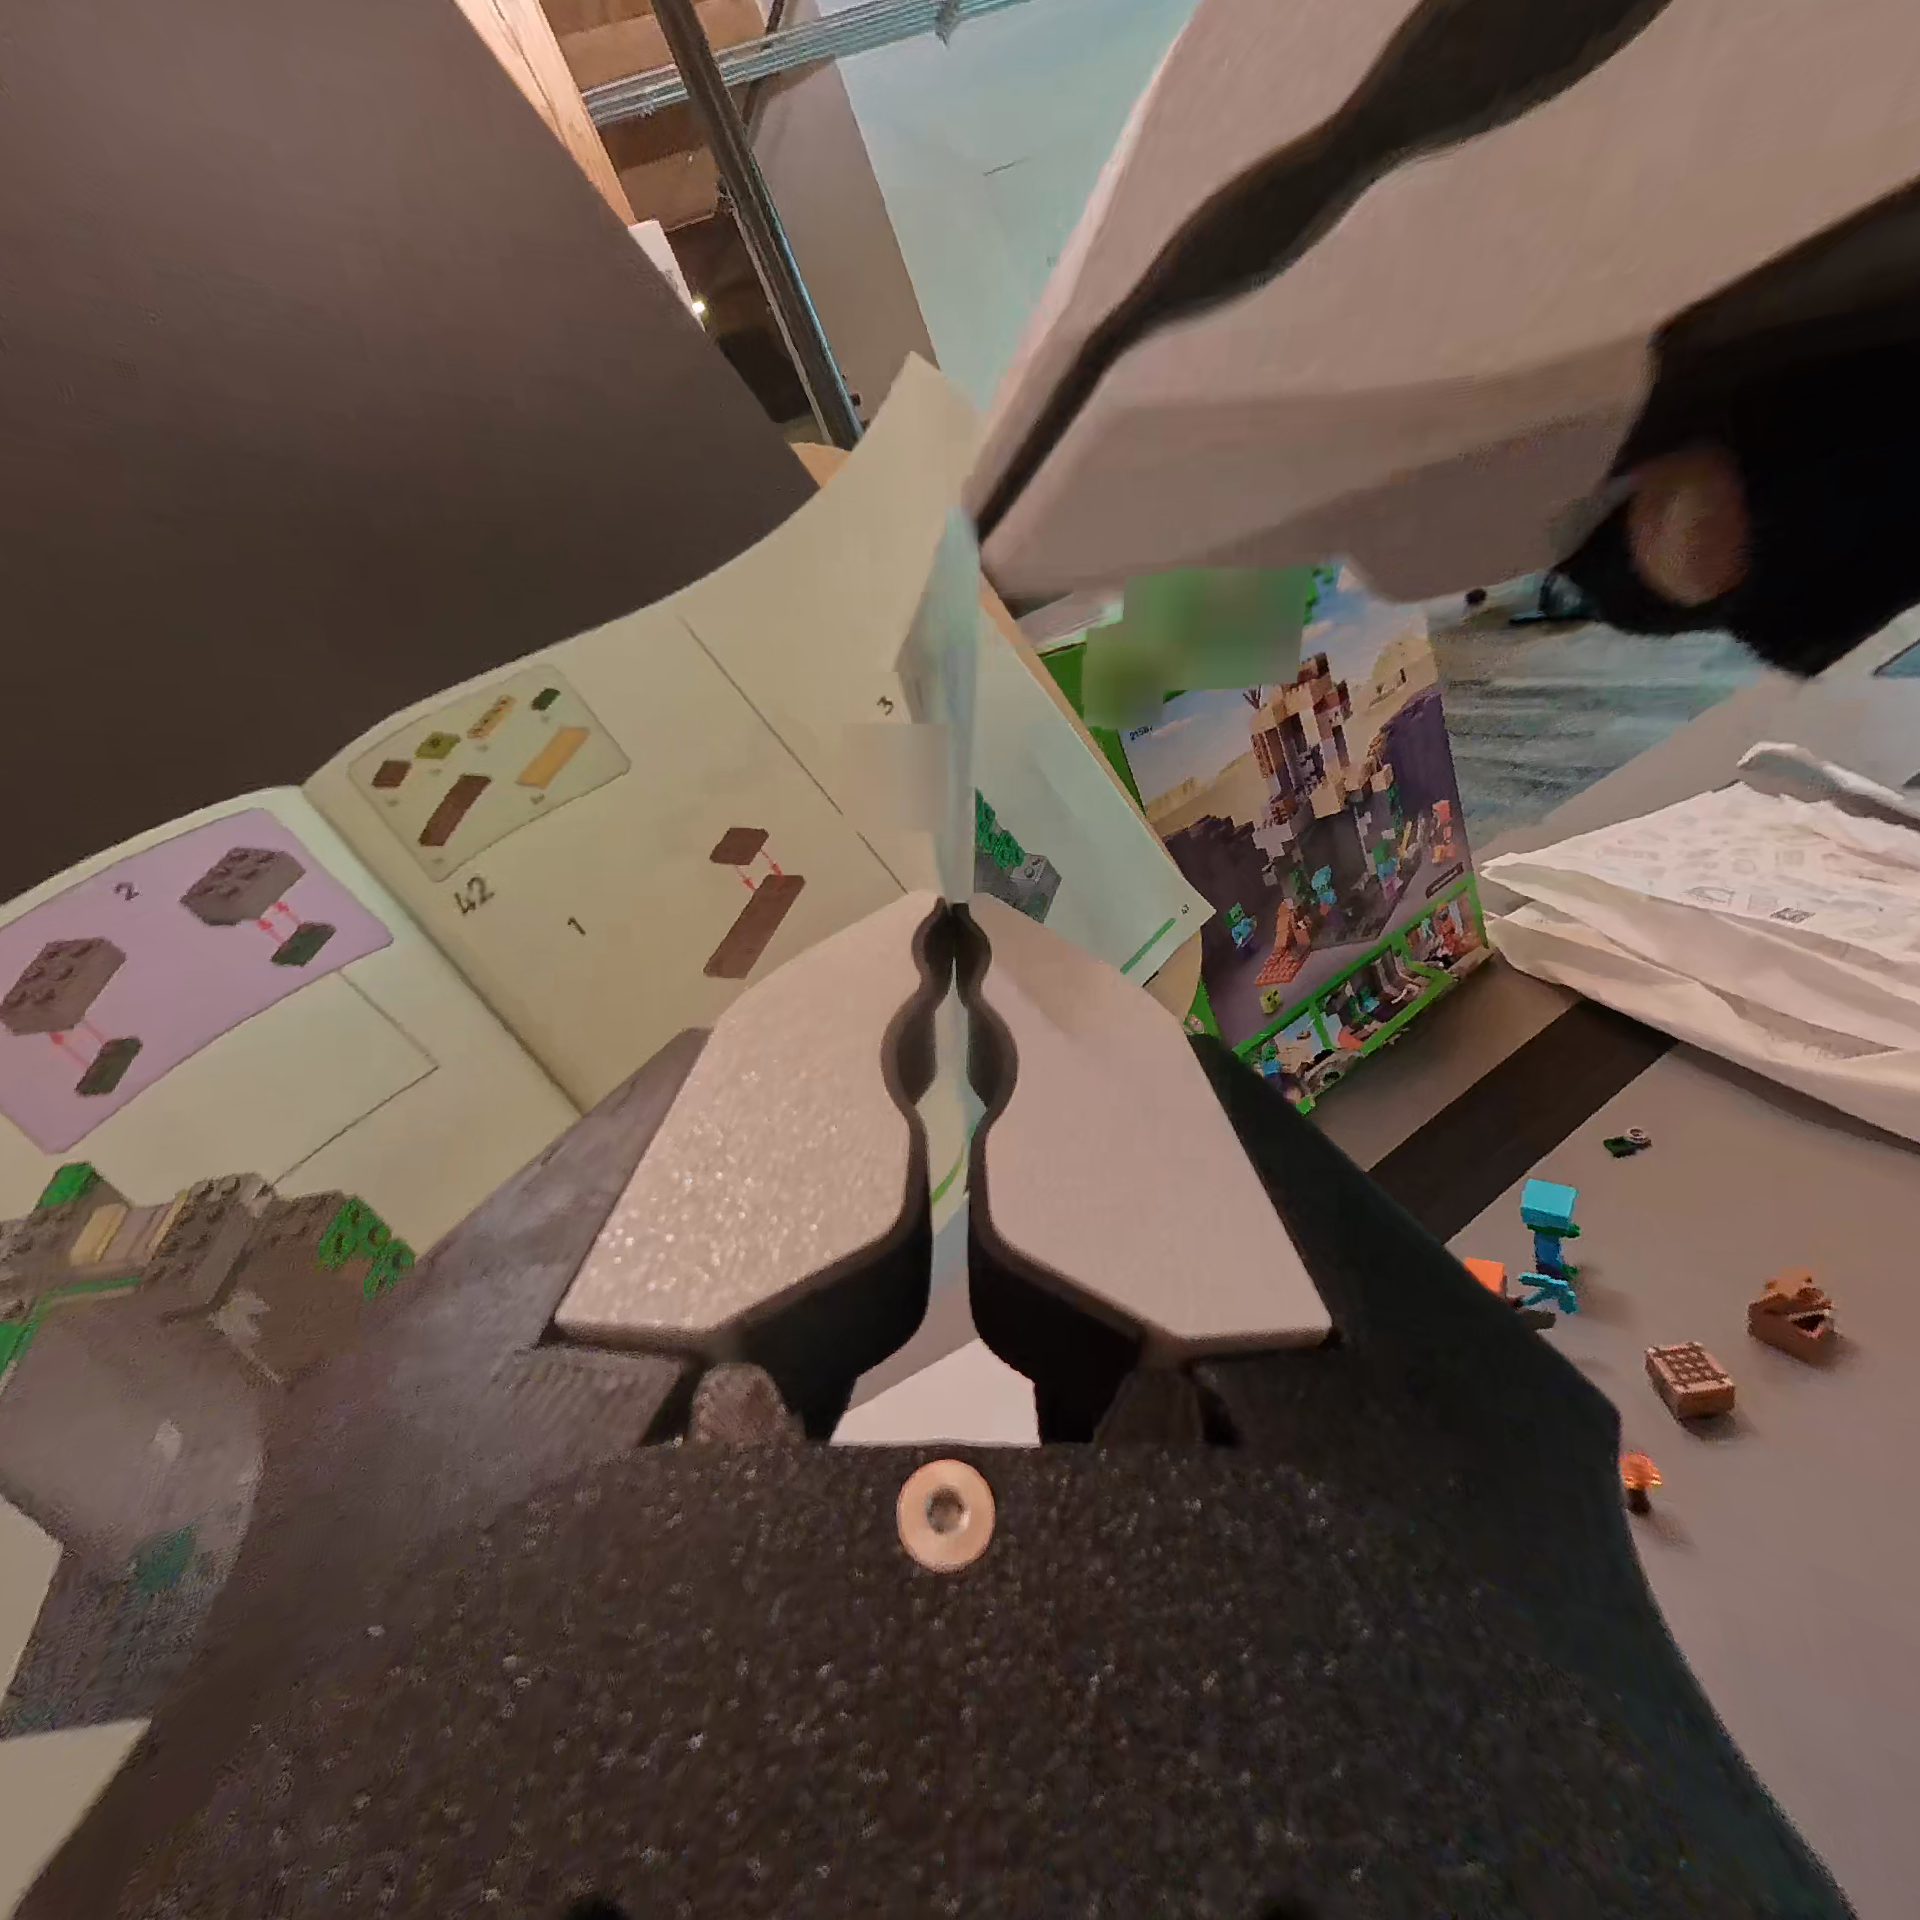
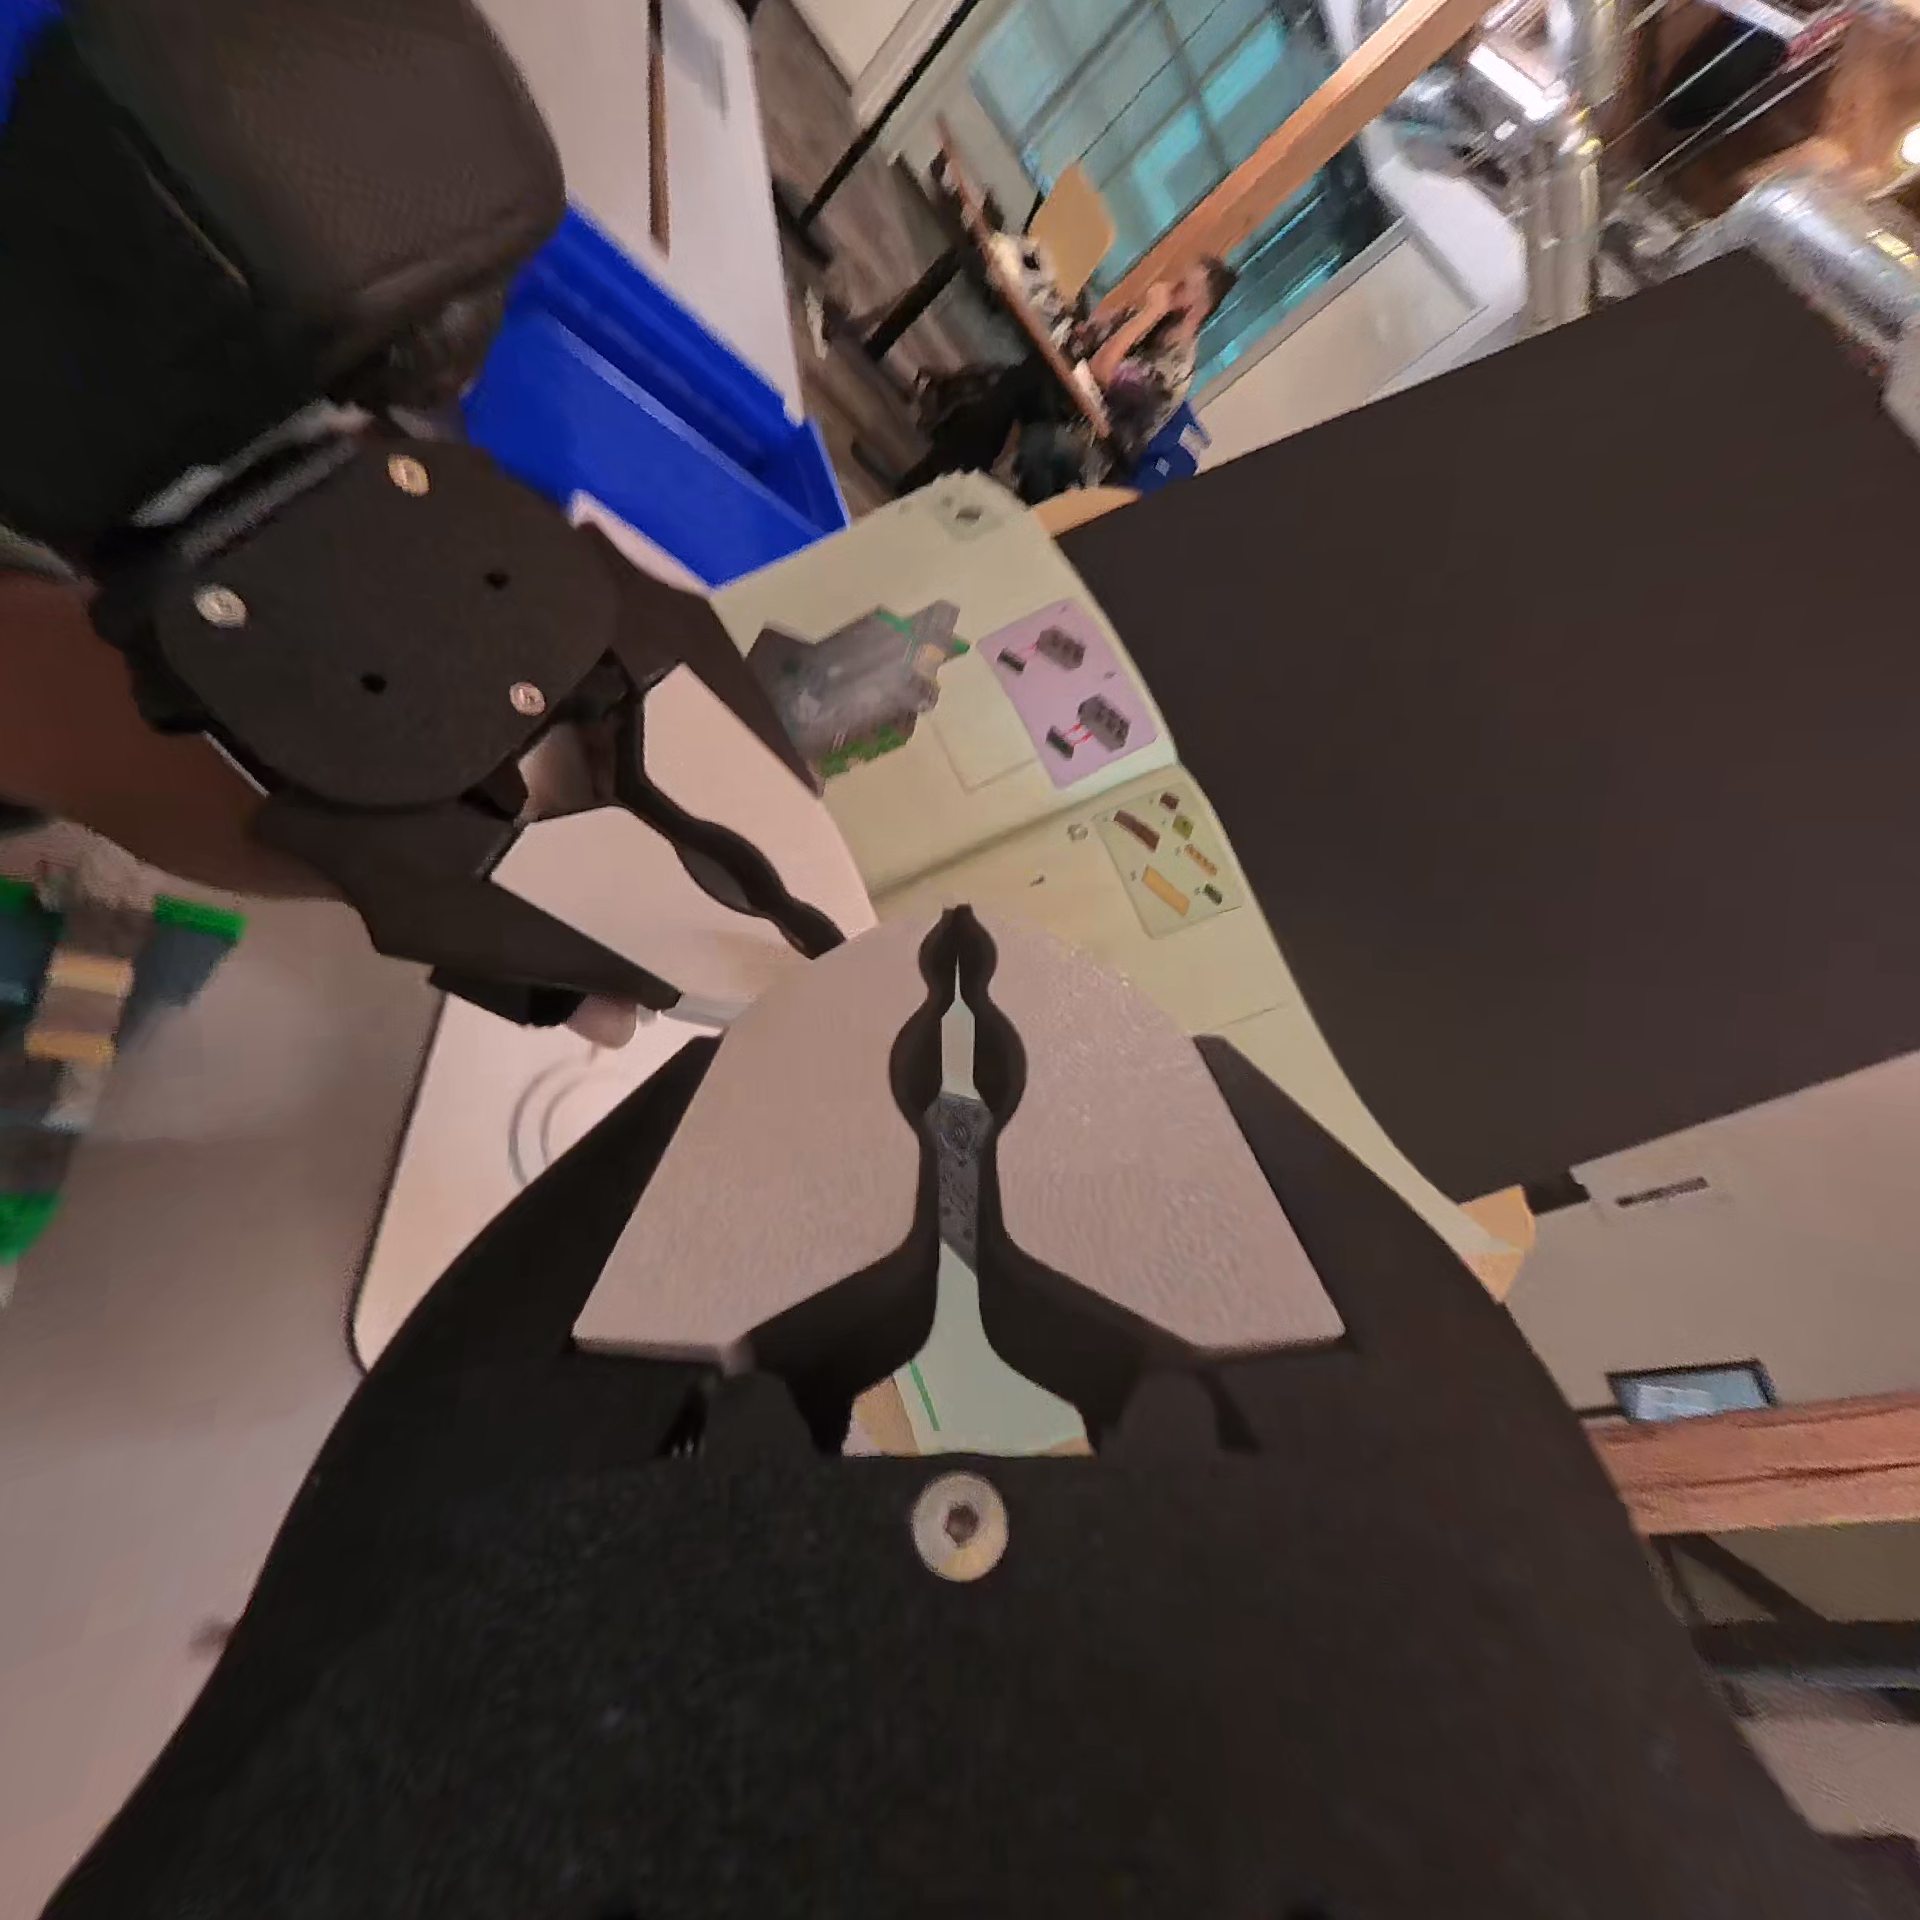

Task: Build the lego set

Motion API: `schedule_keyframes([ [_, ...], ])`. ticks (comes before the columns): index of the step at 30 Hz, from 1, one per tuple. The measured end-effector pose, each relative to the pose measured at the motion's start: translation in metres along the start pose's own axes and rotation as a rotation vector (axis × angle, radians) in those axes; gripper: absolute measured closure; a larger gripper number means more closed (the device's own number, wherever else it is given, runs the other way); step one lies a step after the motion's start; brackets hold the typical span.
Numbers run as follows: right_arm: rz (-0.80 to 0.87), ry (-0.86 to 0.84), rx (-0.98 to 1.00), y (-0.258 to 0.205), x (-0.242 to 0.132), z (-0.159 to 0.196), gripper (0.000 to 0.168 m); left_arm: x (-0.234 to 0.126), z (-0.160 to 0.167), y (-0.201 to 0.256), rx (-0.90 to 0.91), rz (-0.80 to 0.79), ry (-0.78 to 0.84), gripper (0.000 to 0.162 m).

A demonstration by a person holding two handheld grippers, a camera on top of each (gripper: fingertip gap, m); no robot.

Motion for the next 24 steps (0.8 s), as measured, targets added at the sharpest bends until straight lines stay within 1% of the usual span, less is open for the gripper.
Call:
schedule_keyframes([
  [3, 0.037, 0.068, 0.103, 0.002, -0.009, 0.001, 0.168, -0.01, 0.003, -0.008, -0.072, 0.009, 0.011, 0.162],
  [7, 0.072, 0.039, 0.174, 0.0, -0.009, 0.021, 0.168, -0.02, 0.005, -0.017, -0.161, 0.026, 0.02, 0.162],
  [8, 0.069, 0.022, 0.19, -0.002, -0.006, 0.026, 0.157, -0.023, 0.005, -0.019, -0.174, 0.024, 0.024, 0.162],
  [10, 0.059, -0.008, 0.221, -0.006, -0.001, 0.035, 0.152, -0.028, 0.004, -0.022, -0.186, 0.019, 0.031, 0.162],
  [12, 0.065, -0.022, 0.236, -0.01, 0.005, 0.04, 0.152, -0.033, 0.004, -0.025, -0.196, 0.015, 0.037, 0.162],
  [16, 0.051, -0.074, 0.282, -0.02, 0.024, 0.048, 0.145, -0.046, 0.005, -0.033, -0.221, -0.008, 0.051, 0.162],
  [20, 0.045, -0.116, 0.287, -0.025, 0.043, 0.054, 0.144, -0.058, 0.01, -0.038, -0.235, -0.022, 0.054, 0.162],
  [24, 0.043, -0.131, 0.284, -0.028, 0.059, 0.051, 0.144, -0.072, 0.013, -0.045, -0.252, -0.035, 0.062, 0.162],
])
Point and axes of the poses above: each gripper's, where its closed fingertips meet, x out along the fingers, z out of its underside, y = z × x across the jaws, the point moved 7 cm from there along -x, back along the fingers, and after that the axes turned 1 degree about x, right-handed, at the moved point
